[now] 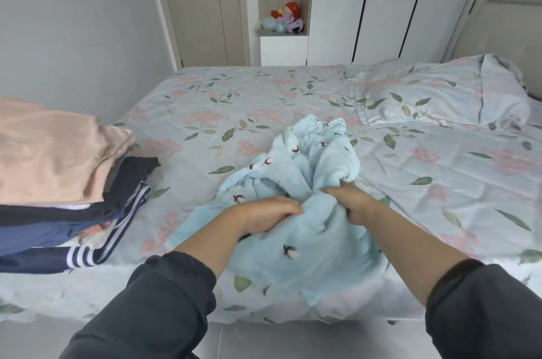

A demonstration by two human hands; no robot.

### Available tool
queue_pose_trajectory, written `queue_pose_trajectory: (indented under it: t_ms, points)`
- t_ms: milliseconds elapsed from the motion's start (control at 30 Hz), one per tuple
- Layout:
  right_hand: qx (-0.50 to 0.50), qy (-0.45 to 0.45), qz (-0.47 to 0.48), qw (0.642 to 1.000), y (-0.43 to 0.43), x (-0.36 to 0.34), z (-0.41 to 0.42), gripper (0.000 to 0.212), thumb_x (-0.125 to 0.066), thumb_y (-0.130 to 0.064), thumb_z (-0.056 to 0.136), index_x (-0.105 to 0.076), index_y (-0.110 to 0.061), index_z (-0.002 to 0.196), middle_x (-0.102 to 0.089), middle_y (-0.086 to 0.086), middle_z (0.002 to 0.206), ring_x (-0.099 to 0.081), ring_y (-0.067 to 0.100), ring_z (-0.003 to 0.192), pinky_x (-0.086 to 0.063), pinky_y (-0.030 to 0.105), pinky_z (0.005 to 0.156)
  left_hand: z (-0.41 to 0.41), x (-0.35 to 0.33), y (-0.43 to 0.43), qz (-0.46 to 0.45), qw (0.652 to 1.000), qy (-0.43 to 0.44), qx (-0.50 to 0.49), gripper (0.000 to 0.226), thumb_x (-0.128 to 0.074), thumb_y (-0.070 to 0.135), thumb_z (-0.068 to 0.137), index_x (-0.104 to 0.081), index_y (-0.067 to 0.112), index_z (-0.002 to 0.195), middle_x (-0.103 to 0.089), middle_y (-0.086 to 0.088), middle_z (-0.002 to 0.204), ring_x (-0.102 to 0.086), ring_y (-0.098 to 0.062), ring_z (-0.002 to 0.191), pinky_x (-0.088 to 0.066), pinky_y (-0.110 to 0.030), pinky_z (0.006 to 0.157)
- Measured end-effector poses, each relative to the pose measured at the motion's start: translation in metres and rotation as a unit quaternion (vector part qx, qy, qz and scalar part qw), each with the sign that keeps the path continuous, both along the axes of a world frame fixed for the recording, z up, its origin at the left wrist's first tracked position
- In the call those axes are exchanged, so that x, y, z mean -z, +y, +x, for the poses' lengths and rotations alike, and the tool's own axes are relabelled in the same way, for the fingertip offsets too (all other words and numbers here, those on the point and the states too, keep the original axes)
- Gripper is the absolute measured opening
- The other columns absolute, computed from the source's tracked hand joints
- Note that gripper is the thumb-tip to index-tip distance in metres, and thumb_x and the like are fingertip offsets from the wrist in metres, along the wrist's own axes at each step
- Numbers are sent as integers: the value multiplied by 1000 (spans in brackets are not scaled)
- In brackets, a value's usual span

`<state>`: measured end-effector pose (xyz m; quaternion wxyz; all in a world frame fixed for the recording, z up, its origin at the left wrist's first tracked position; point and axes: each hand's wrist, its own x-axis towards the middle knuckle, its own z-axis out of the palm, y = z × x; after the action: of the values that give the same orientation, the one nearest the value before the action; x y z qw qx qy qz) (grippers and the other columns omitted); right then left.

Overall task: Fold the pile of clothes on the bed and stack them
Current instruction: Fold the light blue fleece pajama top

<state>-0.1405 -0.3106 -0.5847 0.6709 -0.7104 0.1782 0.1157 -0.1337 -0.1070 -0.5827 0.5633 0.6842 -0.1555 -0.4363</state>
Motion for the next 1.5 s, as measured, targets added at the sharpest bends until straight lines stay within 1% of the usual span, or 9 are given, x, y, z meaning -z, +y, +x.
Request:
queue_pose_trajectory:
  t_ms: [167, 333, 500, 700, 933, 1133, 1200, 1333, 1500]
  points:
    - [103, -43, -196, 974, -50, -18, 3, 30, -60, -1, 83, -62, 6, 112, -65, 22, 107, -63, 28, 90, -48, 31, 72, 15, -9, 13, -132, 968, 54, -207, 24, -44, 12, 96, -65, 3, 104, -70, 0, 85, -57, -9, 67, -51, -19, 61]
    - [321, -175, -235, 901, -99, -60, 23, 35, -58, -8, 85, -59, 1, 119, -63, 20, 117, -60, 32, 110, -47, 33, 87, 58, -49, 49, -351, 765, 89, -533, 31, -41, 2, 96, -53, -1, 124, -57, -4, 80, -54, -12, 67, -48, -24, 78]
    - [65, -7, -25, 998, -86, -61, 18, 25, -47, -6, 83, -64, -3, 101, -69, 13, 69, -65, 28, 65, -51, 35, 69, 57, -33, 20, 7, 927, 68, -370, 39, -47, 28, 100, -46, 2, 129, -57, -18, 122, -62, -31, 87, -48, -38, 82]
    - [-81, 67, 74, 992, -65, -34, 7, 33, -48, -7, 68, -75, -1, 86, -71, 20, 85, -69, 33, 77, -56, 38, 73, 39, 1, -56, -44, 943, 174, -282, 50, -60, 50, 88, -52, 13, 121, -59, -5, 108, -53, -21, 106, -44, -36, 92]
    - [85, 8, -381, 921, -96, -64, 46, 42, -62, -29, 87, -56, -1, 118, -59, 17, 112, -60, 30, 96, -43, 28, 70, 103, -68, -37, 169, 883, -141, -414, 22, -47, 7, 95, -57, -3, 111, -57, -15, 90, -54, -26, 77, -40, -29, 70]
    - [393, -190, 246, 865, -134, -118, 82, 56, -57, -51, 88, -48, -18, 132, -57, -4, 122, -59, 14, 98, -50, 26, 82, 157, -138, 55, -135, 677, -119, -714, 57, -41, 24, 98, -20, 17, 151, -34, -9, 151, -44, -27, 128, -41, -32, 99]
    - [391, -114, 161, 899, -128, -102, 83, 70, -52, -58, 87, -33, -24, 144, -44, 1, 141, -48, 20, 122, -41, 31, 93, 159, -127, 62, -156, 714, -125, -671, 71, -44, 24, 97, 0, 28, 153, -20, -4, 157, -42, -25, 130, -37, -41, 106]
    - [256, 2, -164, 953, -95, -31, 71, 70, -54, -35, 94, -21, -5, 148, -37, 16, 145, -40, 33, 129, -38, 39, 96, 124, -54, 30, 219, 873, -301, -315, 60, -47, 29, 98, -21, 19, 151, -30, -8, 154, -50, -23, 121, -40, -28, 93]
    - [-146, 87, -387, 906, -60, 33, 20, 87, -67, -51, 81, -27, -11, 147, -36, 4, 145, -34, 25, 137, -29, 35, 110, 76, 19, 11, 388, 888, -233, 73, 102, -52, 77, 76, -5, 28, 153, -4, 5, 160, -8, -19, 147, -11, -39, 117]
